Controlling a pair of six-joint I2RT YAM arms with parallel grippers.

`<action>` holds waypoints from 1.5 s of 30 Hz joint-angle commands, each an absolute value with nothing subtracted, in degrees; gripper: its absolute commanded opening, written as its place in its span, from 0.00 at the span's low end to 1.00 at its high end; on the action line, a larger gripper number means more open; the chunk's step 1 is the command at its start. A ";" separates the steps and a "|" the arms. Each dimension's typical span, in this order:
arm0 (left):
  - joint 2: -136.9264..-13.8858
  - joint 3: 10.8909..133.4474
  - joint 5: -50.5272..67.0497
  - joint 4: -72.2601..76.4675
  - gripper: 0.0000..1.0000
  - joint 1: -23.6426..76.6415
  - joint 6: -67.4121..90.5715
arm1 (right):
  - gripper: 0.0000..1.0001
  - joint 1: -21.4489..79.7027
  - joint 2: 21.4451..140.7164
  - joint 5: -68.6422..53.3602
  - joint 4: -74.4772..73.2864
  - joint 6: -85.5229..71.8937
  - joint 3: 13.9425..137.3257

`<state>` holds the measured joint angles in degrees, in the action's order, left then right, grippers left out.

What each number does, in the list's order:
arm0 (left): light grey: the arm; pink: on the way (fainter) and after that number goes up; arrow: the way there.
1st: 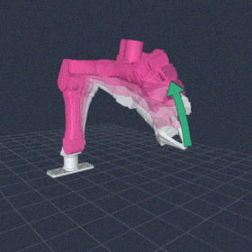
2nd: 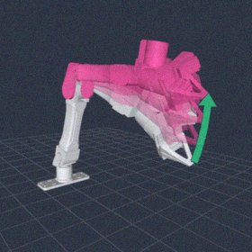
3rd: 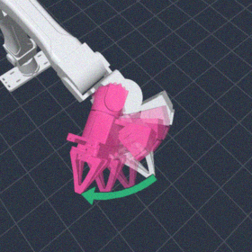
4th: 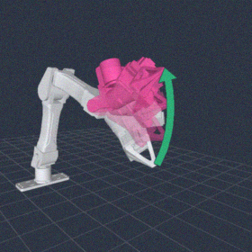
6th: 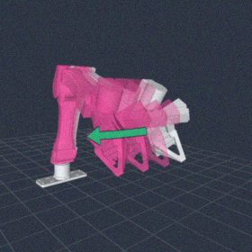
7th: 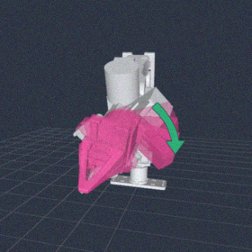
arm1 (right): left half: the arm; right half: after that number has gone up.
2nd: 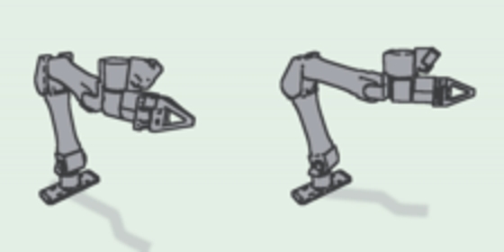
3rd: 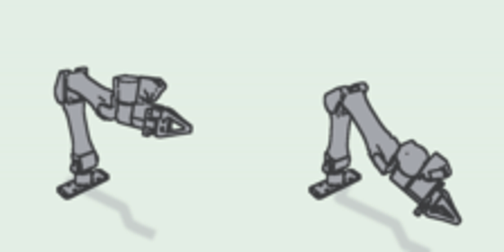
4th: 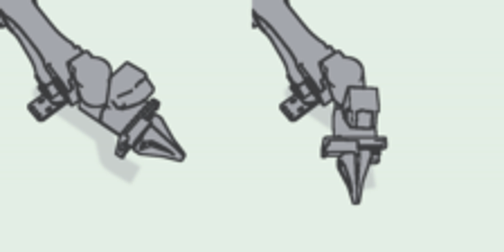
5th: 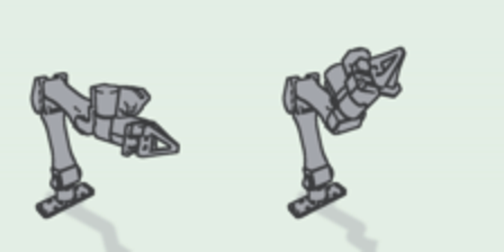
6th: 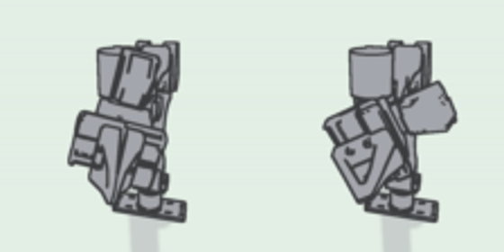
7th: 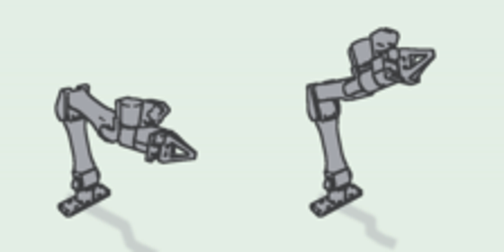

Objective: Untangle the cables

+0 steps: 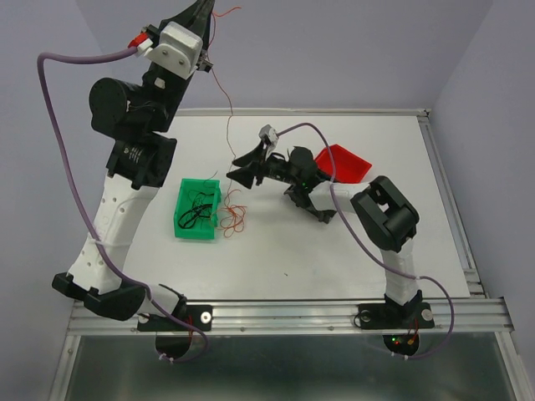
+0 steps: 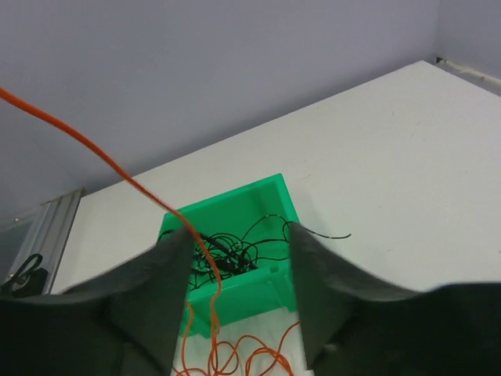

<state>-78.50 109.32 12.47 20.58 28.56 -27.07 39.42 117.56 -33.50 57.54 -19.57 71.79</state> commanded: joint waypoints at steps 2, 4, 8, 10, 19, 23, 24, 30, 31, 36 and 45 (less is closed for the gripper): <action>-76.11 111.10 12.75 24.08 0.00 29.00 -25.75 | 0.12 41.22 119.18 -34.19 61.17 -20.48 76.03; -76.03 110.31 11.34 24.17 0.00 29.00 -26.54 | 0.01 41.22 117.96 -33.22 61.17 -20.65 74.98; -75.50 105.83 5.22 23.56 0.00 29.00 -28.47 | 0.01 41.22 110.94 -31.38 59.95 -21.35 70.93; -75.06 101.88 2.21 23.03 0.00 28.57 -29.53 | 0.01 41.22 105.75 -30.50 57.23 -21.80 70.14; -77.77 84.56 15.35 15.84 0.00 14.96 -14.26 | 0.01 41.66 93.96 -24.99 36.15 -18.91 86.98; -80.59 81.31 22.74 15.29 0.00 12.75 -10.29 | 0.01 41.66 95.43 -20.92 26.65 -15.56 95.69; -80.77 78.78 23.89 17.38 0.00 12.48 -8.54 | 0.01 41.66 96.41 -20.57 21.85 -15.12 101.19; -81.56 70.41 35.05 26.88 0.00 10.55 2.52 | 0.01 41.66 99.32 -13.12 12.13 -12.75 110.48; -81.91 70.05 37.94 26.98 0.00 10.55 3.33 | 0.00 41.66 99.06 -11.96 12.13 -11.61 110.13; -86.03 69.17 45.16 25.75 0.00 10.55 5.62 | 0.00 41.57 98.96 -5.20 11.60 -9.67 112.75; -92.63 67.24 56.85 28.28 0.01 10.46 7.19 | 0.00 41.57 100.81 -4.40 10.99 -12.30 122.61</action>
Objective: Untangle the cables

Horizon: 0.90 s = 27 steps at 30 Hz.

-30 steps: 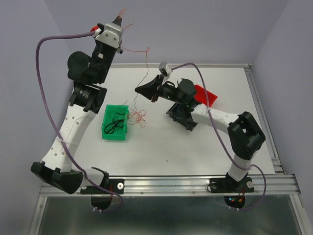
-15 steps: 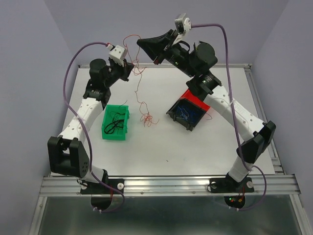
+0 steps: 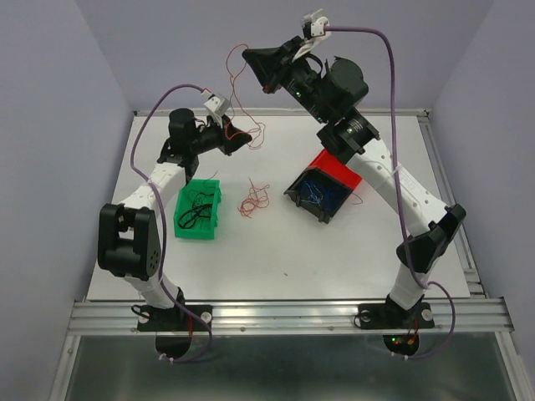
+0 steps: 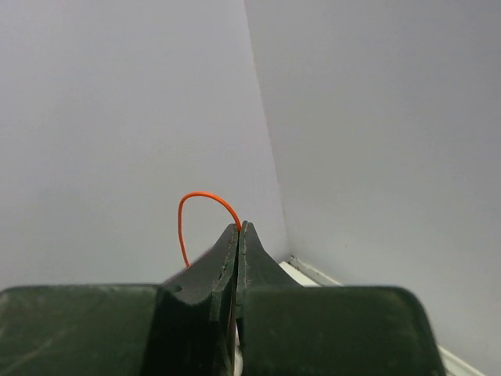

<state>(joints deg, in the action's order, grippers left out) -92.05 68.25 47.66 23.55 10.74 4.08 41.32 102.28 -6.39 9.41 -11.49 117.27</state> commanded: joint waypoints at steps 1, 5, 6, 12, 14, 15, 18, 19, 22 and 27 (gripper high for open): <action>-92.90 67.06 58.26 29.00 0.04 10.55 7.73 | 0.00 41.57 100.72 -4.05 10.90 -12.13 122.35; -93.16 66.36 60.91 29.35 0.14 10.46 7.47 | 0.00 41.49 100.28 1.48 9.93 -9.50 120.15; -93.16 66.10 61.08 29.44 0.14 10.55 7.21 | 0.00 41.57 100.37 2.71 9.58 -8.97 119.97; -93.95 65.92 64.24 29.97 0.17 10.55 7.56 | 0.01 41.57 100.11 9.92 8.53 -4.93 118.83; -94.04 66.70 64.77 30.76 0.13 10.55 8.43 | 0.01 41.22 99.93 12.64 7.65 -3.87 119.18; -94.04 67.41 65.12 30.76 0.12 10.55 8.70 | 0.00 40.96 99.84 13.00 6.86 -3.78 119.44; -94.39 70.57 65.30 30.76 0.10 11.16 9.14 | 0.00 39.12 98.79 14.42 3.96 -5.27 118.39; -94.92 71.45 64.95 30.76 0.10 11.34 9.05 | 0.00 38.24 98.35 14.07 3.43 -6.32 117.61; -98.69 76.10 62.85 30.85 0.08 12.92 9.23 | 0.00 33.24 96.77 11.53 2.20 -11.41 112.95; -109.04 88.92 57.93 30.85 0.04 15.90 7.30 | 0.01 23.57 94.75 7.74 1.49 -18.19 106.10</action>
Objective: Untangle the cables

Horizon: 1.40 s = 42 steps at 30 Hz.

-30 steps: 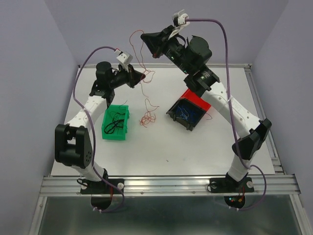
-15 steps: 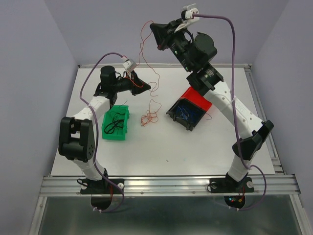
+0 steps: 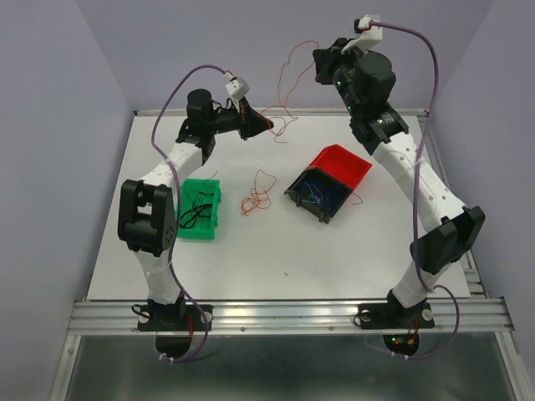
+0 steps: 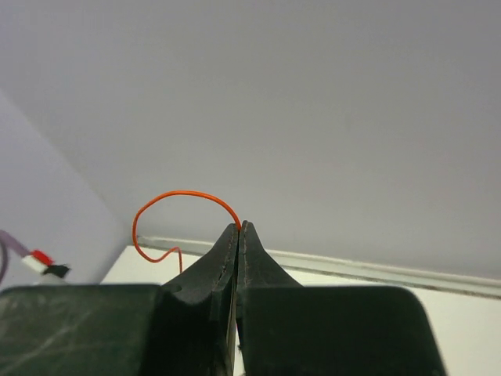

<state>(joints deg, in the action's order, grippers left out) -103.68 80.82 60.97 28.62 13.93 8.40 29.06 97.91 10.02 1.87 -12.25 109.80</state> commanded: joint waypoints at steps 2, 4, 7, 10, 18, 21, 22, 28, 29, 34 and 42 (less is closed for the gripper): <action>-114.05 95.84 57.22 30.85 0.02 17.66 6.86 | 0.01 20.85 94.22 7.12 1.49 -18.81 103.54; -117.67 100.61 57.48 30.68 0.00 19.59 7.47 | 0.01 19.52 93.43 7.29 1.41 -19.07 102.40; -123.98 107.74 57.92 30.33 0.00 21.53 8.79 | 0.01 17.93 91.94 7.82 1.41 -19.25 98.98; -129.36 114.24 56.34 25.95 0.00 24.51 4.59 | 0.01 17.23 89.22 9.75 1.49 -18.81 94.41; -142.71 130.41 52.12 22.32 0.00 32.51 0.79 | 0.01 15.91 81.40 15.46 0.97 -19.43 82.90; -144.84 131.14 53.17 22.32 0.00 33.40 1.32 | 0.01 15.73 79.81 18.28 0.53 -19.25 79.90; -144.76 130.61 53.43 22.32 0.00 33.66 1.23 | 0.01 15.73 78.76 18.72 0.53 -19.25 77.37; -144.23 125.33 52.04 20.66 0.00 33.84 -3.34 | 0.00 15.56 79.09 20.65 0.62 -20.12 70.93; -144.32 125.25 51.86 19.96 0.00 33.84 -3.60 | 0.01 15.56 79.36 20.31 0.62 -20.65 70.75; -143.35 124.02 51.15 17.49 0.00 33.66 -5.01 | 0.01 15.56 80.77 22.32 0.70 -20.57 70.14; -145.02 126.30 50.71 13.01 0.00 33.84 -2.91 | 0.01 15.56 83.32 29.96 0.70 -19.60 67.68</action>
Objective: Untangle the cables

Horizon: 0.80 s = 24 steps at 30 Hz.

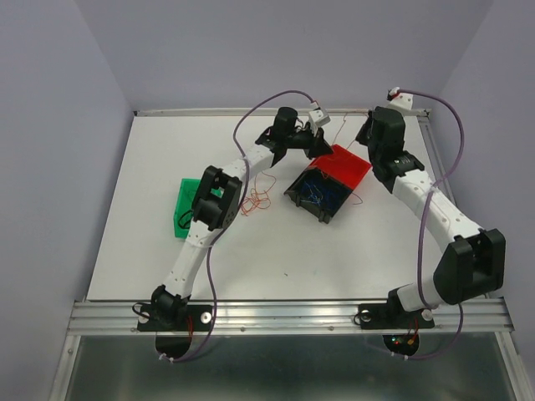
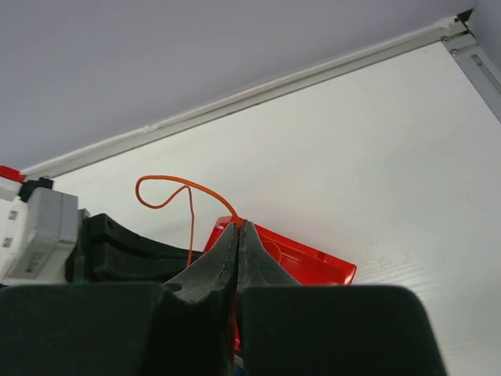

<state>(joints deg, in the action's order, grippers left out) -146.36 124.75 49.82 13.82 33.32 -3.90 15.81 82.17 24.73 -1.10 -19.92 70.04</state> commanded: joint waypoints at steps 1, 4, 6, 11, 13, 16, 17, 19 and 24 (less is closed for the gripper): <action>-145.19 126.30 50.80 12.66 0.00 33.92 -2.47 | 0.01 15.47 84.02 30.67 0.79 -19.69 67.33; -145.63 126.39 50.89 10.99 0.00 34.63 -2.02 | 0.01 15.03 85.86 32.16 0.79 -21.27 66.10; -145.72 126.04 50.98 10.20 0.00 35.07 -2.46 | 0.01 14.51 86.48 33.74 0.70 -22.67 65.66; -145.72 125.77 50.45 9.58 0.08 35.95 -2.55 | 0.01 13.01 85.87 37.88 0.79 -24.35 63.02; -145.72 125.68 49.75 9.49 0.14 36.12 -2.64 | 0.01 12.66 85.26 38.32 0.70 -24.17 62.14; -145.90 126.12 48.61 9.49 0.19 36.12 -2.38 | 0.01 12.57 84.47 38.32 0.70 -24.17 60.92; -145.99 126.38 48.08 9.49 0.20 36.12 -2.20 | 0.01 12.57 83.85 39.54 0.70 -24.69 60.65; -145.90 126.82 47.55 9.49 0.29 36.12 -2.02 | 0.01 12.48 82.71 40.69 0.70 -25.05 59.51; -144.85 127.09 46.50 9.58 0.42 35.95 -2.99 | 0.00 12.22 80.33 40.62 0.70 -25.32 58.80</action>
